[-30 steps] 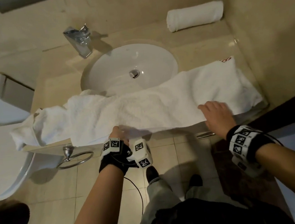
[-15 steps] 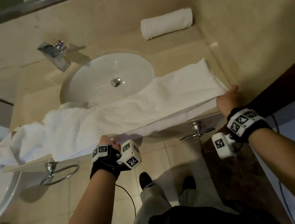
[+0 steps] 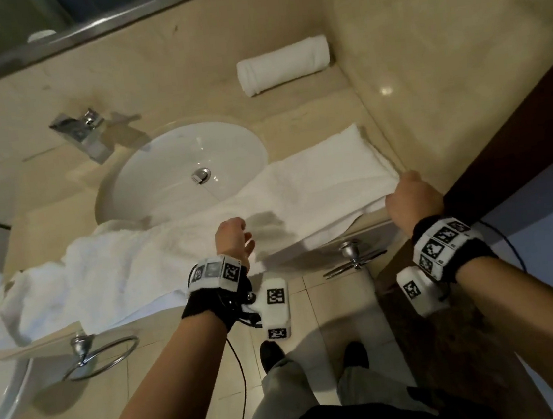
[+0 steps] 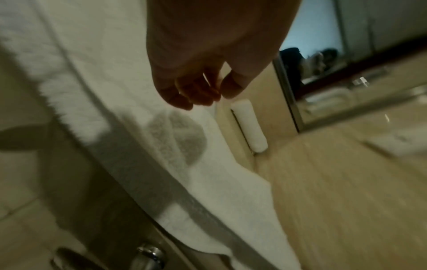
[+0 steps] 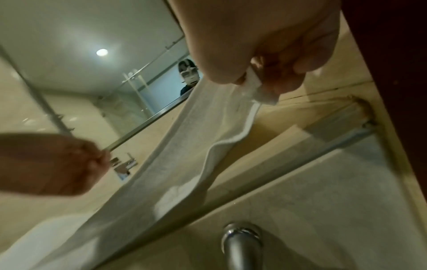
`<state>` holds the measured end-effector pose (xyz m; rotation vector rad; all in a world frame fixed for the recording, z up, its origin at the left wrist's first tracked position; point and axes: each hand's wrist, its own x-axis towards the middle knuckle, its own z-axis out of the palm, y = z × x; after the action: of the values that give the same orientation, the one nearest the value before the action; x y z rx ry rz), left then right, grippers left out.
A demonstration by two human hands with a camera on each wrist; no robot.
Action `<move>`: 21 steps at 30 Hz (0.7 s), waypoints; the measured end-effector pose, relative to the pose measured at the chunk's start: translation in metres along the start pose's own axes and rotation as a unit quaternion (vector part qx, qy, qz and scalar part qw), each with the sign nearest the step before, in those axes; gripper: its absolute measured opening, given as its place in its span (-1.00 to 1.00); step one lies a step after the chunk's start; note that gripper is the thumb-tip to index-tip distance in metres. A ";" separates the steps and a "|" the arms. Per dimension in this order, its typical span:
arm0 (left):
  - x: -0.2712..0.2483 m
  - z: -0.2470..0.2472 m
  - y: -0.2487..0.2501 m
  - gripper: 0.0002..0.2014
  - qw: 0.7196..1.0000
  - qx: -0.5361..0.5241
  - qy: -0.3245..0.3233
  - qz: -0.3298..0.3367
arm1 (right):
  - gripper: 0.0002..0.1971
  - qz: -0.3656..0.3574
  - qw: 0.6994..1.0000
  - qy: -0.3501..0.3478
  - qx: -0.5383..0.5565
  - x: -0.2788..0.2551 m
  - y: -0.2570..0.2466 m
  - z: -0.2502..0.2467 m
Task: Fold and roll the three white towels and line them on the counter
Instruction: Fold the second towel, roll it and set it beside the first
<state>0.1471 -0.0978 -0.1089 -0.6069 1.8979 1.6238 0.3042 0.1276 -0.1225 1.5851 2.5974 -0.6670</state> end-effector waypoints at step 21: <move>-0.049 0.195 0.063 -0.41 0.408 0.707 -0.339 0.467 | -0.92 -0.241 0.964 -0.039 0.109 -0.030 0.007 -0.041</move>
<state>0.1659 0.1036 -0.0507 1.7686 2.0002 -0.1244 0.3326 0.1207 -0.0806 0.9256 2.9517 -1.0473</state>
